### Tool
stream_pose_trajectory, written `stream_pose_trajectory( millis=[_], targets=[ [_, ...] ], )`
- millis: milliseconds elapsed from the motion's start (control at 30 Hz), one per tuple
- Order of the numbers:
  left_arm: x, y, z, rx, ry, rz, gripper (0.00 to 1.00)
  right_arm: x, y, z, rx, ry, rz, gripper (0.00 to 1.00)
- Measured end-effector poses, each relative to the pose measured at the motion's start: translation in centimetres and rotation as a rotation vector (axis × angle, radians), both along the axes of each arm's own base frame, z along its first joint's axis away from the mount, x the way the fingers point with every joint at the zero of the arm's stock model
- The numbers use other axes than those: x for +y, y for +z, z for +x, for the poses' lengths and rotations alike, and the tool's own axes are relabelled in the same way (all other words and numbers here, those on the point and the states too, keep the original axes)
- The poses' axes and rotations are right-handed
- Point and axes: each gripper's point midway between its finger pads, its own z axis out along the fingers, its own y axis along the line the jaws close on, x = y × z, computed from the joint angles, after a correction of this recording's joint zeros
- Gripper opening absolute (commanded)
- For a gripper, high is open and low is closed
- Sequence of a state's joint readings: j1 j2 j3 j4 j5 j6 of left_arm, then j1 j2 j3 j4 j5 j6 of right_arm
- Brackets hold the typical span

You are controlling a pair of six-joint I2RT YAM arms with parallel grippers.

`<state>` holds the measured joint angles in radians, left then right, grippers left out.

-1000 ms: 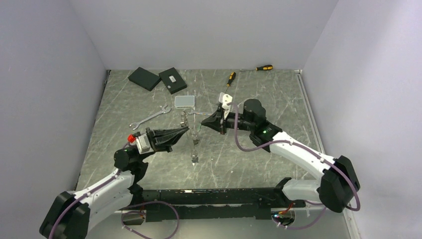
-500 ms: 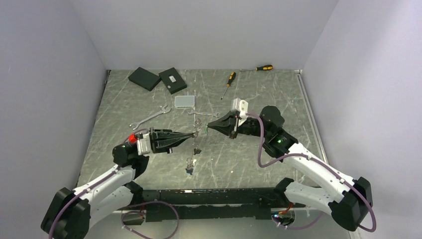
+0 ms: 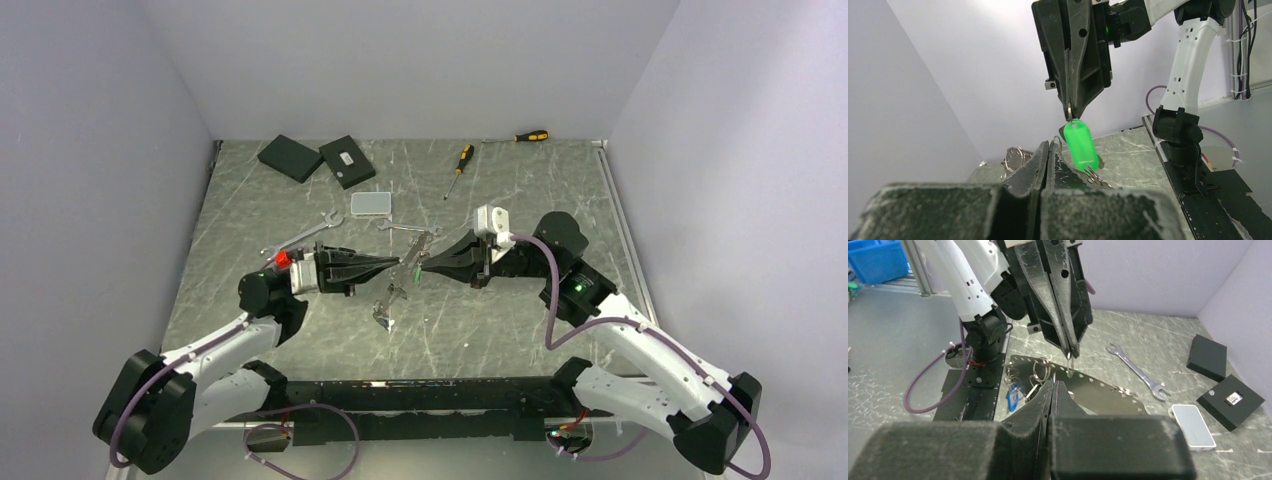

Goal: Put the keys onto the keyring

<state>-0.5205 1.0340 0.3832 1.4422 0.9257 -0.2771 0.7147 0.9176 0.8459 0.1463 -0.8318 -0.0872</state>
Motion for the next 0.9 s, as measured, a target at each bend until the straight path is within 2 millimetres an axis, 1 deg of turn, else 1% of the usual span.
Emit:
stream_pose_trajectory(
  millis=[100,167,300,433,600,733,900],
  targets=[
    [-0.1,0.1,0.3,0.009,0.008,-0.007,0.0,0.2,0.3,-0.2,-0.001,0.015,0.0,0.0],
    [0.0,0.3,0.7,0.016,0.025,-0.023,0.0,0.4,0.1,-0.2,0.008,0.019,-0.004,0.0],
    [0.2,1.2,1.7,0.054,0.076,-0.083,0.0,1.1,-0.7,0.5,0.054,0.019,-0.015,0.0],
    [0.2,1.6,2.2,0.103,0.118,-0.138,0.0,1.8,-1.4,1.3,0.109,0.003,-0.019,0.0],
    [0.3,1.8,2.6,0.145,0.147,-0.179,0.0,2.0,-0.3,1.9,0.111,-0.022,0.022,0.0],
    [0.7,1.9,2.5,0.158,0.165,-0.204,0.0,2.5,0.9,2.6,0.12,-0.037,0.048,0.0],
    [1.0,2.1,2.5,0.164,0.179,-0.223,0.0,2.9,1.0,3.4,0.146,-0.058,0.059,0.0]
  ],
)
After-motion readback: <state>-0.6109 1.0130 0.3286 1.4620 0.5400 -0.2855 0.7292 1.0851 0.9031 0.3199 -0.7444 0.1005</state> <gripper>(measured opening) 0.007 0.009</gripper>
